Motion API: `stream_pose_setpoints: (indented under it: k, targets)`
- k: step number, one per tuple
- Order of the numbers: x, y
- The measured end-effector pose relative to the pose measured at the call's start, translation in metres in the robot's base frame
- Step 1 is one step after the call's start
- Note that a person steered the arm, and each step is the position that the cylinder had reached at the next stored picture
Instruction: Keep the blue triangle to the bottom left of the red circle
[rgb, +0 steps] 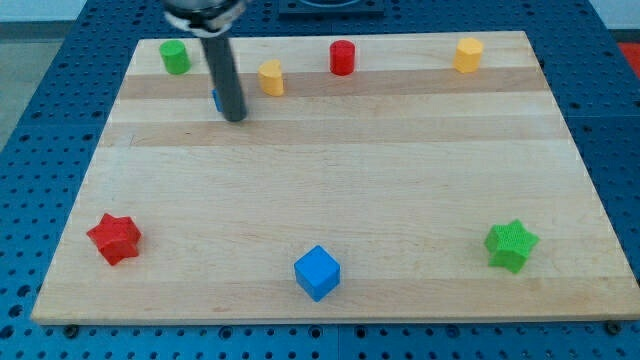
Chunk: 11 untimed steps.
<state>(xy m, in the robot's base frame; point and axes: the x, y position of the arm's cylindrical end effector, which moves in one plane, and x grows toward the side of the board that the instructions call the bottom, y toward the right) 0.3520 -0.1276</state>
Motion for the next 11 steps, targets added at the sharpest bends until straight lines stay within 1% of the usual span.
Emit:
stream_pose_setpoints:
  k: [1,2,3,5,6,7,8,9,10,11]
  targets:
    - [0.002,-0.1]
    - [-0.016,-0.105]
    - [-0.015,0.013]
    - [-0.018,0.057]
    - [-0.052,0.073]
    - [-0.052,0.076]
    - [-0.009,0.076]
    - [0.082,0.12]
    - [0.161,0.166]
    - [0.219,0.227]
